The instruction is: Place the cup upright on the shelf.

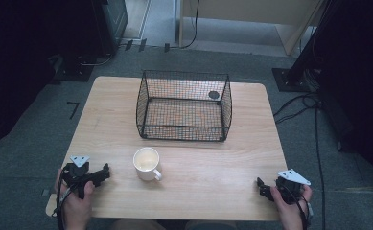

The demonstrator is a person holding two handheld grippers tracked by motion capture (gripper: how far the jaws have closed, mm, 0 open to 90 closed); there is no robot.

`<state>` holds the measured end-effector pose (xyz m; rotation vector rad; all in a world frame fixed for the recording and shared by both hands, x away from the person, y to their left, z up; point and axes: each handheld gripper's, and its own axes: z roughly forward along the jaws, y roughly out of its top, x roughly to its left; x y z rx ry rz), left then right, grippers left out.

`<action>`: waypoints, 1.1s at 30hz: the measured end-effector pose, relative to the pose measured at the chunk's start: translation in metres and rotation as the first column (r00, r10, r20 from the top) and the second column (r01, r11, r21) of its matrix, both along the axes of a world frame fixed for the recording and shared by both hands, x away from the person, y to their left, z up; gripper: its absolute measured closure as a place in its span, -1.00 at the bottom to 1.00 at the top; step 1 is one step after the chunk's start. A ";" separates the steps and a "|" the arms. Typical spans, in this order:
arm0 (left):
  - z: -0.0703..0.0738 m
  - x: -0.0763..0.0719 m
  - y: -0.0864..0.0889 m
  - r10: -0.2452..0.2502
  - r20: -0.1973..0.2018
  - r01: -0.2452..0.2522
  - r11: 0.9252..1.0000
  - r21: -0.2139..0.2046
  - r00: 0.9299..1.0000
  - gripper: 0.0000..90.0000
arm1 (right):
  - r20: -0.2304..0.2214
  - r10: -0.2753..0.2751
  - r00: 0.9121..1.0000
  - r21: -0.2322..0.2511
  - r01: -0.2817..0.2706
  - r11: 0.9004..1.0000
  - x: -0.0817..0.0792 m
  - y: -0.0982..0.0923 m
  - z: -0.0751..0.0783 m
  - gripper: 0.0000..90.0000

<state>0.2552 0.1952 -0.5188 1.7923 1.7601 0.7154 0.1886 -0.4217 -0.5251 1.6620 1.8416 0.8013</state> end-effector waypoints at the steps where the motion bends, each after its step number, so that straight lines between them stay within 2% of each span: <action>1: 0.000 0.000 0.000 0.001 0.001 -0.001 1.000 0.000 1.000 -0.96 | 0.010 -0.005 1.000 0.001 0.005 1.000 0.000 0.001 0.001 -0.73; 6: 0.000 0.000 0.000 0.001 0.000 -0.001 1.000 0.000 1.000 -0.96 | 0.029 0.002 1.000 0.032 -0.003 0.999 -0.001 0.006 0.008 -0.73; 12: 0.000 0.000 0.000 0.000 0.000 0.000 1.000 -0.001 1.000 -0.96 | 0.053 0.032 0.998 0.029 -0.033 0.999 0.000 0.017 0.024 -0.73; 14: 0.000 0.000 0.000 0.000 0.000 0.000 1.000 -0.001 1.000 -0.96 | 0.066 0.053 0.996 0.017 -0.054 0.998 0.003 0.026 0.036 -0.74; 18: 0.000 0.000 0.000 0.000 0.000 0.000 1.000 -0.001 1.000 -0.96 | 0.081 0.078 0.994 0.002 -0.079 0.997 0.007 0.038 0.048 -0.74; 28: 0.000 0.000 0.000 0.000 0.001 0.000 1.000 0.000 1.000 -0.96 | 0.090 0.138 0.986 0.012 -0.139 0.990 0.014 0.063 0.058 -0.73; 29: 0.000 0.000 0.000 0.001 0.001 -0.001 1.000 0.000 1.000 -0.96 | 0.098 0.153 0.983 0.010 -0.155 0.988 0.015 0.071 0.060 -0.73; 31: 0.000 0.000 0.000 0.001 0.001 -0.001 1.000 0.000 1.000 -0.96 | 0.102 0.163 0.981 0.012 -0.165 0.986 0.016 0.075 0.061 -0.73; 33: 0.000 0.000 0.000 0.001 0.000 -0.001 1.000 0.000 1.000 -0.96 | 0.113 0.185 0.976 0.030 -0.189 0.981 0.017 0.084 0.064 -0.73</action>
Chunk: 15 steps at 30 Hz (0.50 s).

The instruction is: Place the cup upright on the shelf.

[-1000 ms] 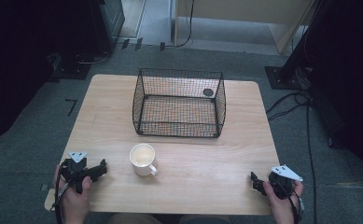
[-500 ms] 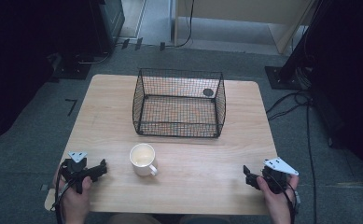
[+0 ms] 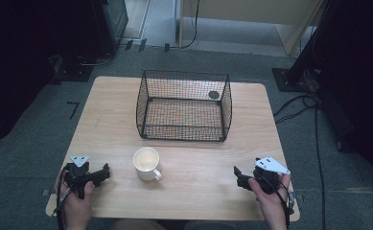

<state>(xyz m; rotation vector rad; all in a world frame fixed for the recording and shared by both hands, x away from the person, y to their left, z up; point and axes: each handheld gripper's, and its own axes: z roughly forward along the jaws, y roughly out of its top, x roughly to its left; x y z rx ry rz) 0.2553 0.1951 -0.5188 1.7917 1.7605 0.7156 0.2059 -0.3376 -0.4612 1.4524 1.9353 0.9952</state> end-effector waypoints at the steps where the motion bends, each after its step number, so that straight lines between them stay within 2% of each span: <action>1: 0.000 0.000 0.000 0.000 0.000 0.000 1.000 0.000 1.000 -0.96 | 0.000 0.000 1.000 0.000 0.000 1.000 0.000 0.000 0.000 -0.73; 2: 0.000 0.000 0.000 0.000 0.000 0.000 1.000 0.000 1.000 -0.96 | 0.007 0.017 1.000 0.016 -0.017 1.000 0.001 0.006 0.002 -0.73; 6: 0.000 0.000 0.000 0.000 0.001 0.000 1.000 0.000 1.000 -0.96 | 0.009 0.051 0.999 0.006 -0.051 0.999 0.004 0.019 0.005 -0.73; 15: 0.000 0.000 0.000 0.000 0.000 0.000 1.000 0.000 1.000 -0.96 | 0.022 0.093 0.995 0.013 -0.093 0.996 0.007 0.040 0.012 -0.73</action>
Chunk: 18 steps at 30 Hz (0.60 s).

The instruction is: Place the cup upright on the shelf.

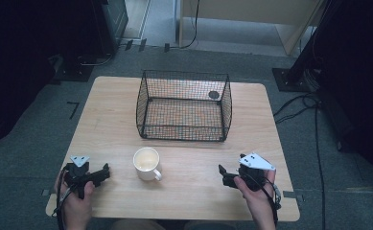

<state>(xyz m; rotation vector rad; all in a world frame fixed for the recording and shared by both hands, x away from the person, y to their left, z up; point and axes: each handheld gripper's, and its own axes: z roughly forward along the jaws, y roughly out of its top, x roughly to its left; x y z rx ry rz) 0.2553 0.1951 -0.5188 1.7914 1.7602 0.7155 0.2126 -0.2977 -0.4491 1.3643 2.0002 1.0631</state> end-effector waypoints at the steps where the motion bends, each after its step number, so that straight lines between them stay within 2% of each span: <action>1: 0.000 0.000 0.000 0.000 0.000 0.000 1.000 0.000 1.000 -0.96 | 0.003 0.006 1.000 0.003 -0.006 1.000 0.000 0.002 0.000 -0.73; 6: 0.000 0.000 0.000 0.000 -0.001 0.000 1.000 0.000 1.000 -0.96 | -0.004 0.027 1.000 -0.003 -0.027 1.000 0.001 0.009 0.000 -0.73; 12: 0.000 0.000 0.000 0.000 -0.001 0.000 1.000 0.000 1.000 -0.96 | 0.010 0.043 0.999 0.015 -0.043 0.999 0.003 0.020 0.004 -0.73; 18: 0.000 0.000 0.000 0.000 0.000 0.000 1.000 0.000 1.000 -0.96 | 0.021 0.072 0.997 0.012 -0.072 0.997 0.005 0.032 0.007 -0.72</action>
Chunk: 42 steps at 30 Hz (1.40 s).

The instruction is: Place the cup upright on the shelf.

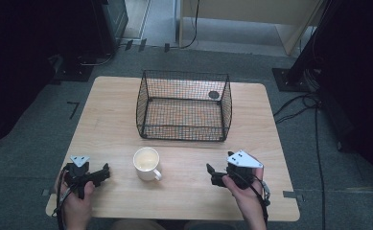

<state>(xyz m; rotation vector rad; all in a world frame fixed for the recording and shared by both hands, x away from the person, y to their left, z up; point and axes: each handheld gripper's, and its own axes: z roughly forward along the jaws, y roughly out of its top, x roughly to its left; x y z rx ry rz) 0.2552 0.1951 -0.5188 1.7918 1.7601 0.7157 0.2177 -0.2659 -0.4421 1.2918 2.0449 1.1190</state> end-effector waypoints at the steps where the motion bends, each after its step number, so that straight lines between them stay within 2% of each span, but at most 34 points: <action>1: 0.000 0.000 0.000 0.000 0.000 0.000 1.000 0.000 1.000 -0.96 | 0.002 0.006 1.000 -0.003 -0.006 1.000 0.000 0.002 0.000 -0.72; 16: 0.000 0.000 0.000 -0.001 -0.001 0.001 1.000 0.000 1.000 -0.96 | -0.006 0.090 0.996 -0.019 -0.090 0.996 0.004 0.036 -0.003 -0.72; 23: 0.000 0.000 0.000 0.000 0.000 0.000 1.000 0.000 1.000 -0.96 | -0.008 0.109 0.994 -0.005 -0.109 0.994 0.005 0.046 -0.004 -0.72; 31: 0.000 0.000 0.000 0.000 0.000 0.000 1.000 0.000 1.000 -0.96 | -0.007 0.147 0.989 0.014 -0.147 0.989 0.005 0.064 -0.007 -0.71; 35: 0.000 0.000 0.000 0.000 0.000 0.000 1.000 0.000 1.000 -0.96 | 0.016 0.166 0.986 0.010 -0.166 0.986 0.004 0.077 -0.010 -0.71; 42: 0.000 0.000 0.000 0.000 0.000 0.000 1.000 0.000 1.000 -0.96 | 0.008 0.209 0.978 0.032 -0.209 0.977 0.003 0.090 -0.011 -0.71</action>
